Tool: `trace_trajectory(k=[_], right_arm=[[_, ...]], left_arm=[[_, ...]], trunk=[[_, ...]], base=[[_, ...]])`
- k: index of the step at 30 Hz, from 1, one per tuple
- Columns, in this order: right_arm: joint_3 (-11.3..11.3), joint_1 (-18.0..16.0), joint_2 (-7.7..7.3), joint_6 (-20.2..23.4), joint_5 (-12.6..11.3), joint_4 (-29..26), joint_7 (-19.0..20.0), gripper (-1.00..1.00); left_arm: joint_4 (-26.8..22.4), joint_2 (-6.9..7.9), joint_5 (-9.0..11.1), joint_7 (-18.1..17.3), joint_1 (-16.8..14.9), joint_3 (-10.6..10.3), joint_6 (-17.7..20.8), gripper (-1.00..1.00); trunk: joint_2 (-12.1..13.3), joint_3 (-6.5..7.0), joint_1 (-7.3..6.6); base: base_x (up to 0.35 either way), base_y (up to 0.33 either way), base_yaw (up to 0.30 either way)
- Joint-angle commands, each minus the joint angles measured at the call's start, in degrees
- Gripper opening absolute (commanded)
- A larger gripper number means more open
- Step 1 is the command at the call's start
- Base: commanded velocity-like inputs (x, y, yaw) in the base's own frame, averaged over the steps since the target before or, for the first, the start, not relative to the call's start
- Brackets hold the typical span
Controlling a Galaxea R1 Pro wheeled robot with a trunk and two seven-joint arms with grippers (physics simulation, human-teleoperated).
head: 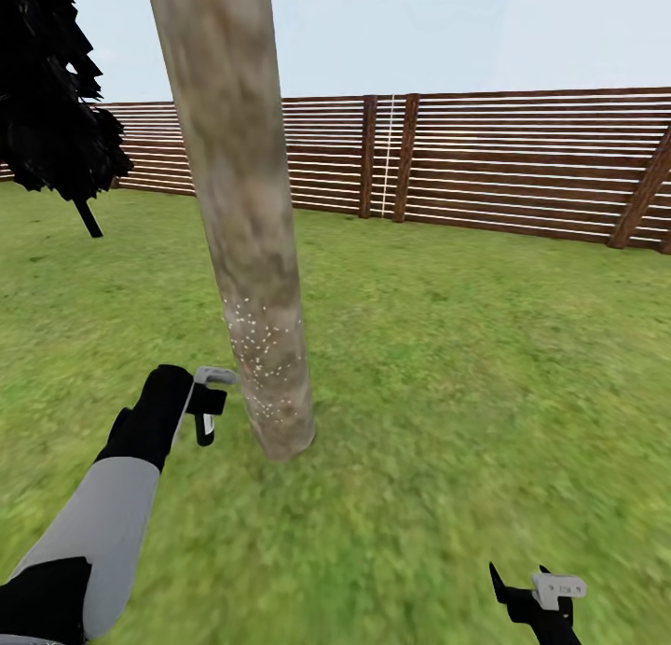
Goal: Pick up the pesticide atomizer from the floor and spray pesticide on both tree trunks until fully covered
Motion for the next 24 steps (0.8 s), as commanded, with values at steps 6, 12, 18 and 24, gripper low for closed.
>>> trace_trajectory(k=[6,12,18,24], right_arm=[[-0.5,-0.1,0.01,-0.2,0.1,0.0,0.5,1.00],[-0.5,0.0,0.01,-0.1,0.2,0.0,0.5,1.00],[-0.5,-0.1,0.01,-0.1,0.2,0.0,0.5,1.00],[-0.5,0.0,-0.07,-0.1,0.2,0.0,0.5,1.00]], left_arm=[[-4.1,-0.23,-0.7,-0.6,0.0,-0.2,2.1,-1.00],[-3.6,-0.69,-0.4,-0.5,5.7,-0.3,1.3,-1.00],[-3.5,-1.65,-0.3,-0.4,9.6,-0.3,-1.4,-1.00],[-3.4,-1.81,0.1,-0.1,11.0,0.1,-5.3,-1.00]], trunk=[[0.0,-0.05,-0.01],[0.0,-0.05,-0.01],[0.0,-0.05,-0.01],[0.0,-0.05,-0.01]], base=[[0.001,0.000,0.000],[0.000,0.000,0.000],[0.000,0.000,0.000],[0.000,0.000,0.000]])
